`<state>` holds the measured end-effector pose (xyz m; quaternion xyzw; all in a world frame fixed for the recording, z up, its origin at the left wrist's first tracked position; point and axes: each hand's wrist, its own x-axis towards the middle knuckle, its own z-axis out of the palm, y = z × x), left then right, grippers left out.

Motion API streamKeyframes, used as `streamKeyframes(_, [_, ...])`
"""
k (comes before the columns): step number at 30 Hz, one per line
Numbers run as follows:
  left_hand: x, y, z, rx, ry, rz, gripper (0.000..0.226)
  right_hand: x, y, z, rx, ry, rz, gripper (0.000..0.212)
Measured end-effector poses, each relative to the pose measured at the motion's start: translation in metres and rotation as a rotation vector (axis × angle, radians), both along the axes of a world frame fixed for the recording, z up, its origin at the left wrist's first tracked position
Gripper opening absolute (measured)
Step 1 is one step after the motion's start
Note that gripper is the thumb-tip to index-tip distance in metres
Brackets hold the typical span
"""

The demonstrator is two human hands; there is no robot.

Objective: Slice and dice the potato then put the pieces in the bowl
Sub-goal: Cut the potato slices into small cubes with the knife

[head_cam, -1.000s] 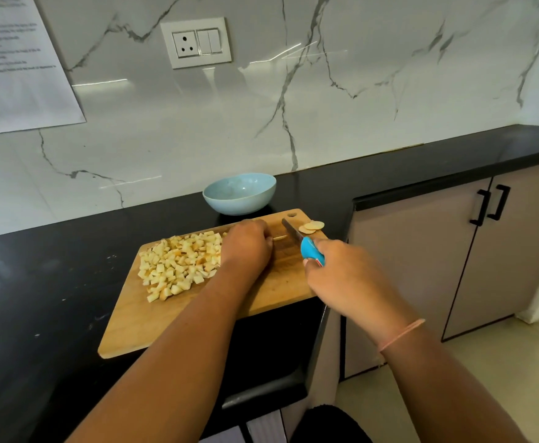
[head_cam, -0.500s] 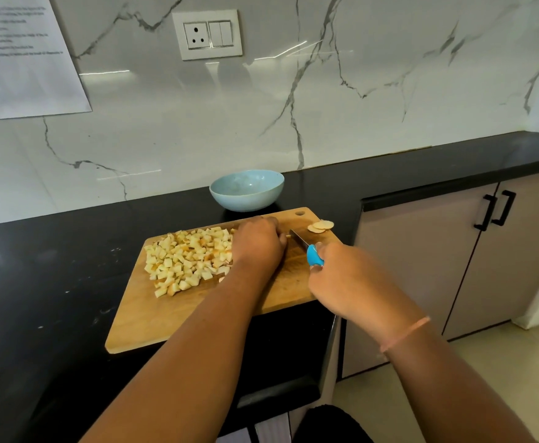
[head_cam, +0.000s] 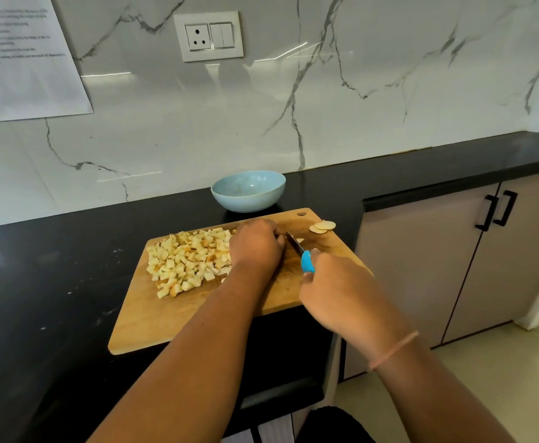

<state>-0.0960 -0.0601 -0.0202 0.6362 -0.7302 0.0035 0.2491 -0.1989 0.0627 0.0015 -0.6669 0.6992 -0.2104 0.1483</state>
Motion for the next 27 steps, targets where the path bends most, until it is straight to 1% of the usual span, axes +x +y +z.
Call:
streamKeyframes(4, [-0.001,-0.001,0.000,0.005,0.006,0.018,0.016,-0.011,0.013,0.012,0.048,-0.037,-0.004,0.040])
streamKeyframes(9, [0.001,-0.002,0.000,0.042,0.018,0.018,0.018,-0.005,0.000,0.017,-0.009,-0.016,-0.010,0.031])
streamKeyframes(16, [0.003,0.001,0.001,0.084,0.022,0.024,0.019,0.004,-0.006,0.012,0.015,-0.015,0.026,0.021])
streamKeyframes(20, [0.002,0.002,0.002,0.068,0.026,0.037,0.019,-0.006,0.002,0.020,0.053,-0.020,0.021,0.021])
streamKeyframes(23, [0.001,0.004,0.002,0.042,-0.008,0.040,0.019,-0.015,0.003,0.022,0.054,-0.041,-0.025,0.014])
streamKeyframes(25, [0.002,0.007,0.002,0.007,-0.051,0.043,0.020,-0.018,0.001,0.019,0.028,-0.013,-0.085,0.008])
streamKeyframes(27, [0.004,0.009,0.005,-0.019,-0.090,0.061,0.023,-0.016,0.000,0.015,0.015,0.007,-0.105,0.014])
